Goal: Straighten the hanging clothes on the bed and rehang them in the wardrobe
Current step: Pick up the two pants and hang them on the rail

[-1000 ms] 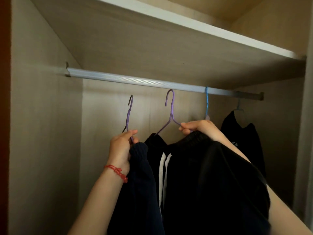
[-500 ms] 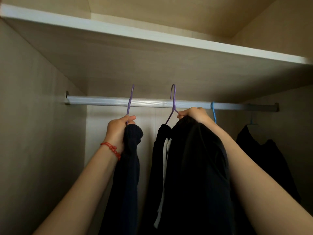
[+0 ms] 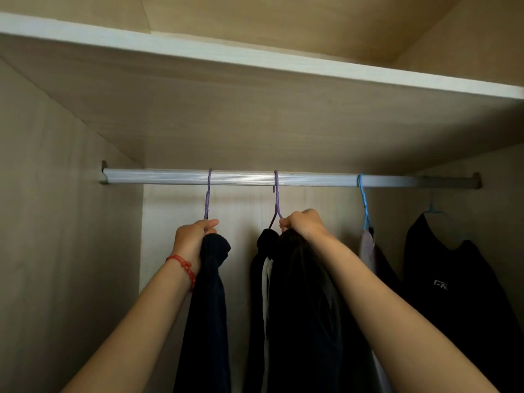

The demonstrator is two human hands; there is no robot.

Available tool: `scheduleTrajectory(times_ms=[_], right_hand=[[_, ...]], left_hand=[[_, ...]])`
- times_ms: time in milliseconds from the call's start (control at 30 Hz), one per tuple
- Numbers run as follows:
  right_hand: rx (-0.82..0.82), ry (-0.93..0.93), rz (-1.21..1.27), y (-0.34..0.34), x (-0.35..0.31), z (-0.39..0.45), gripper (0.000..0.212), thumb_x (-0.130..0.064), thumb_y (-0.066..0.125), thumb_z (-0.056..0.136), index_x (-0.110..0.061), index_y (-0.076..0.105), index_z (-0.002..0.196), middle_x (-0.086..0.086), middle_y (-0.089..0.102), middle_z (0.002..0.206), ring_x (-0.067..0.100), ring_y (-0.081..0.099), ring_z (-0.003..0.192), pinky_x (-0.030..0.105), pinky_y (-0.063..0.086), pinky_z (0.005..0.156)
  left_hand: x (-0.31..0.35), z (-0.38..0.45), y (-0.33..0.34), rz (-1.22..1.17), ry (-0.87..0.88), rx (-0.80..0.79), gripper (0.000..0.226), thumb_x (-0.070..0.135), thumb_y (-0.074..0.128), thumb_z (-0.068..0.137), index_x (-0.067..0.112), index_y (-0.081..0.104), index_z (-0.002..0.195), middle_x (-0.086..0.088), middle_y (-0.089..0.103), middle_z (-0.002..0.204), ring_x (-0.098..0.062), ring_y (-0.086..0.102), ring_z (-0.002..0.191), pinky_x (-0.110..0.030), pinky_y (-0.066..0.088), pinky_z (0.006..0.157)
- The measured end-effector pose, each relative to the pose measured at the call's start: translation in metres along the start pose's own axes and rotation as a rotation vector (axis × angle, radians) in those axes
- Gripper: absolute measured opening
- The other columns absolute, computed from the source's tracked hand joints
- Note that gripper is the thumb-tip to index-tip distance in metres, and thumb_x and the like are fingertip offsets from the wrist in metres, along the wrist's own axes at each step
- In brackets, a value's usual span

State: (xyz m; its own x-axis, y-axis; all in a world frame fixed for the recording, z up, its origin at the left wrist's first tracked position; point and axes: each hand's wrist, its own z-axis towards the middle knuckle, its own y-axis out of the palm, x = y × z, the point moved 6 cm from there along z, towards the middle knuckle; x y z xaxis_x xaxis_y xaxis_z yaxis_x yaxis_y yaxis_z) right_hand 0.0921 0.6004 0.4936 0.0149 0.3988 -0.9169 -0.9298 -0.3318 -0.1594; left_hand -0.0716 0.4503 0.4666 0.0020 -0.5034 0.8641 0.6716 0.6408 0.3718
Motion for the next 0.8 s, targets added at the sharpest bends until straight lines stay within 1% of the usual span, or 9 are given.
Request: scheduleTrajectory(times_ms=[100,167,267,333,400,467,600,700,800], right_hand=[[0.006,-0.027,-0.043,-0.001,-0.002,-0.002,0.004,-0.003,0.058,0.078,0.000,0.060,0.076,0.013,0.059,0.070,0.020,0.052,0.054,0.026,0.041,0.052],[0.008,-0.031,-0.067,-0.005,-0.002,-0.001,0.006,-0.004,0.058,0.078,0.000,0.061,0.082,0.014,0.060,0.077,0.020,0.052,0.057,0.027,0.040,0.053],[0.031,-0.019,-0.075,-0.013,0.000,0.000,0.011,-0.004,0.058,0.078,0.002,0.061,0.087,0.016,0.060,0.082,0.024,0.055,0.065,0.029,0.042,0.059],[0.051,-0.005,-0.047,-0.017,0.003,0.001,0.012,-0.003,0.057,0.079,0.004,0.060,0.088,0.017,0.061,0.084,0.027,0.058,0.073,0.031,0.044,0.064],[0.058,0.002,-0.017,-0.020,0.005,0.000,0.004,-0.002,0.057,0.079,0.001,0.057,0.082,0.014,0.061,0.076,0.025,0.058,0.066,0.028,0.044,0.058],[0.049,0.005,-0.014,-0.019,0.005,-0.002,0.002,-0.002,0.056,0.079,-0.001,0.055,0.080,0.009,0.057,0.066,0.019,0.053,0.056,0.025,0.040,0.049],[0.026,-0.019,-0.025,-0.017,0.004,-0.004,0.013,-0.005,0.057,0.081,0.004,0.059,0.091,0.008,0.056,0.068,0.018,0.053,0.058,0.026,0.040,0.049],[0.055,-0.099,-0.127,-0.023,0.001,-0.005,0.028,-0.018,0.056,0.087,0.006,0.064,0.098,0.014,0.067,0.087,0.025,0.061,0.076,0.031,0.048,0.065],[0.215,-0.254,-0.432,-0.045,-0.009,-0.016,0.037,-0.035,0.052,0.091,0.000,0.060,0.081,0.017,0.067,0.093,0.030,0.056,0.078,0.031,0.041,0.066]], left_hand=[[0.002,-0.002,0.002,0.023,0.042,0.033,0.025,0.016,0.054,0.092,0.009,0.058,0.068,-0.002,0.048,0.063,-0.012,0.046,0.054,-0.021,0.040,0.059],[0.005,-0.004,0.001,0.045,0.052,0.054,0.025,0.021,0.053,0.092,0.009,0.059,0.071,-0.002,0.050,0.067,-0.013,0.046,0.058,-0.020,0.040,0.059],[0.009,-0.004,-0.007,0.042,0.044,0.083,0.023,0.014,0.055,0.091,0.010,0.057,0.069,-0.001,0.053,0.053,-0.009,0.050,0.044,-0.018,0.042,0.050],[0.011,-0.005,-0.012,0.068,0.041,0.105,0.022,0.011,0.055,0.090,0.011,0.057,0.068,0.001,0.054,0.045,-0.011,0.048,0.047,-0.015,0.042,0.046],[0.011,-0.004,-0.015,0.089,0.039,0.106,0.021,0.011,0.055,0.090,0.011,0.058,0.069,0.000,0.053,0.052,-0.013,0.043,0.054,-0.017,0.040,0.050],[0.009,-0.004,-0.014,0.102,0.038,0.090,0.019,0.011,0.053,0.091,0.008,0.060,0.073,-0.001,0.051,0.057,-0.012,0.042,0.053,-0.017,0.039,0.050],[0.005,-0.003,-0.011,0.091,0.020,0.050,0.015,0.012,0.052,0.092,0.002,0.063,0.097,-0.003,0.046,0.062,-0.012,0.041,0.051,-0.019,0.038,0.054],[0.004,-0.001,-0.012,0.100,0.012,0.042,0.016,0.013,0.053,0.091,0.002,0.063,0.098,-0.001,0.050,0.055,-0.012,0.042,0.050,-0.020,0.040,0.056],[0.004,0.000,-0.013,0.109,0.015,0.043,0.015,0.014,0.056,0.090,0.002,0.064,0.093,-0.002,0.052,0.061,-0.015,0.046,0.057,-0.024,0.043,0.064]])
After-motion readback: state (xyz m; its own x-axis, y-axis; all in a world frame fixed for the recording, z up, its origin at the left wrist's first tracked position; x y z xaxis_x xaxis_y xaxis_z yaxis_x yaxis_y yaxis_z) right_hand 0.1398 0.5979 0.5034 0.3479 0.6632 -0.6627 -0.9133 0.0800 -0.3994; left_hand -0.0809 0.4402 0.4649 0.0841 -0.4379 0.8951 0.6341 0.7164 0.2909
